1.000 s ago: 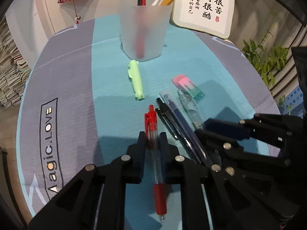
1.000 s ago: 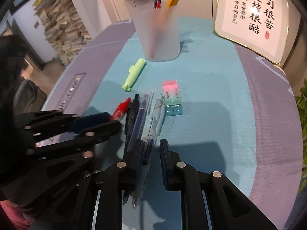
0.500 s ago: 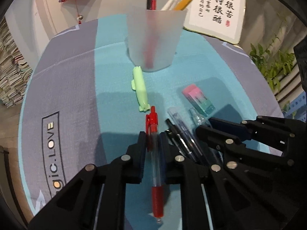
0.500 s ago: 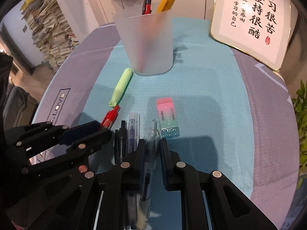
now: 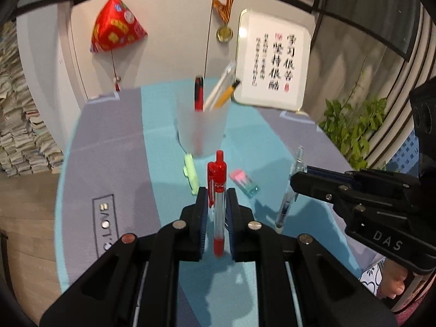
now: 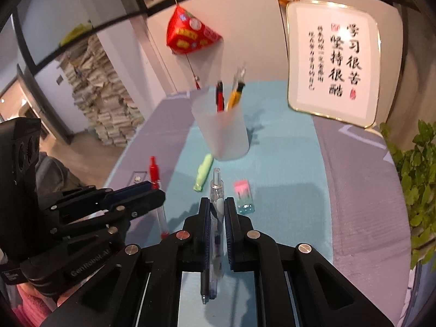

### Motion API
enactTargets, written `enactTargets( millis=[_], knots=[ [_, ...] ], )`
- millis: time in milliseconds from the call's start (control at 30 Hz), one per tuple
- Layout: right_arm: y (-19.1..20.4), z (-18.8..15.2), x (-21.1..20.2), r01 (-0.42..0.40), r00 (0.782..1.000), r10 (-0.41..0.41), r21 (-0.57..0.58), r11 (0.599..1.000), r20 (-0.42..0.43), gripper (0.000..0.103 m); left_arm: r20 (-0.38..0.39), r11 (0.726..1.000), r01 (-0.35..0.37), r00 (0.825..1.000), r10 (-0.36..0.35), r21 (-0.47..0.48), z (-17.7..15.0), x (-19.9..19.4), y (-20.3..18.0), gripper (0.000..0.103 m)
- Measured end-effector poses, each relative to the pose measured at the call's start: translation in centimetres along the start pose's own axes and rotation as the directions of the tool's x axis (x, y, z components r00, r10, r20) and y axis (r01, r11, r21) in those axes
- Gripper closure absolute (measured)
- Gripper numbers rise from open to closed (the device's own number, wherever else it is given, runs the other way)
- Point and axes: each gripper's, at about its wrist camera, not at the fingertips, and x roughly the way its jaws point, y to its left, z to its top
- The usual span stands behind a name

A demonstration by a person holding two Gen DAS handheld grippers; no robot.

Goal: Organize stationery
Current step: 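Carry the red pen into the cup and open the left tool while the right tool holds the clear pen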

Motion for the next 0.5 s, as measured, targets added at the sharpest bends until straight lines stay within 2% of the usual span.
enactTargets(
  millis=[233,500],
  knots=[
    [0.8,0.2,-1.7,0.01,0.998,-0.008,-0.018,1.0,0.06,0.093,0.046,1.0,-0.007,0.999,0.007,0.008,1.1,-1.3,0.1,0.091],
    [0.2,0.7,-2.3,0.013,0.997,-0.013,0.001,1.0,0.081,0.094,0.071,0.999,-0.024,0.997,0.022,0.029,2.6,-1.9,-0.3,0.091]
  ],
)
